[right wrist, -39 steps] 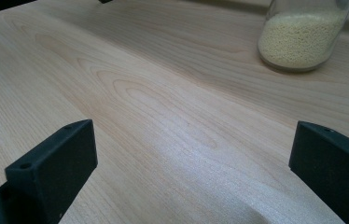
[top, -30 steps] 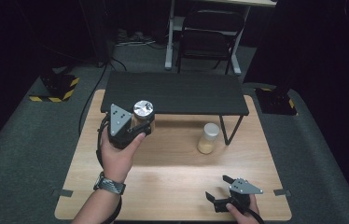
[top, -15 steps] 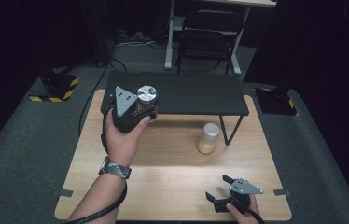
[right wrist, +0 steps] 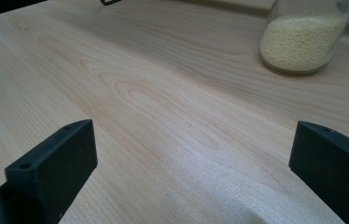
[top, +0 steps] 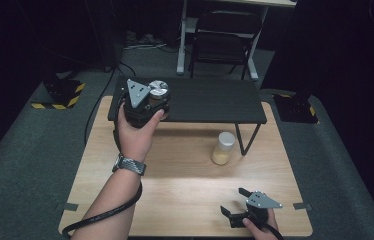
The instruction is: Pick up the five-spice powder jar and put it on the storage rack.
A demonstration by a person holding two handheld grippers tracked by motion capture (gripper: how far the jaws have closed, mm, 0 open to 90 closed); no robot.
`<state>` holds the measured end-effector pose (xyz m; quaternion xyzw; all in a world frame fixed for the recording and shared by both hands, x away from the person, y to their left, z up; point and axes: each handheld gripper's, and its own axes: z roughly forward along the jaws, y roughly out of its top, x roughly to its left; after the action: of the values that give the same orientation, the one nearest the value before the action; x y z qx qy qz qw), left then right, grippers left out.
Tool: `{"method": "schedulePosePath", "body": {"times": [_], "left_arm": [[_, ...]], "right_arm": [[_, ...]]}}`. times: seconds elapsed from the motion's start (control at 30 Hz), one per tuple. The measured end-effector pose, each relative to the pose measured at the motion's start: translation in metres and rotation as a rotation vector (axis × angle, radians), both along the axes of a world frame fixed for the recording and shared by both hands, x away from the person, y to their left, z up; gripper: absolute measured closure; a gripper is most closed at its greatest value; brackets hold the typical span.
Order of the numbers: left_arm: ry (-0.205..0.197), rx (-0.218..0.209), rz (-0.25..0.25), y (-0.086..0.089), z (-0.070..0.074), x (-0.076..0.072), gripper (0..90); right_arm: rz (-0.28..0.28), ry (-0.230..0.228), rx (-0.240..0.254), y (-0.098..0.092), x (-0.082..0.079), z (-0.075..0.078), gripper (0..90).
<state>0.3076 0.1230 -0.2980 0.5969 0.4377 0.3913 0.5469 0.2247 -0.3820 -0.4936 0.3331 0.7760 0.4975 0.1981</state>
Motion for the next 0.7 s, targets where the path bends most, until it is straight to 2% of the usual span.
{"method": "schedulePosePath", "body": {"times": [0.33, 0.7], "left_arm": [[0.017, -0.010, 0.030, -0.005, 0.001, 0.018, 34.9], [0.026, -0.015, 0.046, -0.009, -0.003, 0.028, 34.9]], "right_arm": [[0.003, -0.005, 0.004, -0.001, -0.001, -0.001, 0.5], [0.009, -0.006, 0.007, -0.002, -0.001, -0.001, 0.5]]}}
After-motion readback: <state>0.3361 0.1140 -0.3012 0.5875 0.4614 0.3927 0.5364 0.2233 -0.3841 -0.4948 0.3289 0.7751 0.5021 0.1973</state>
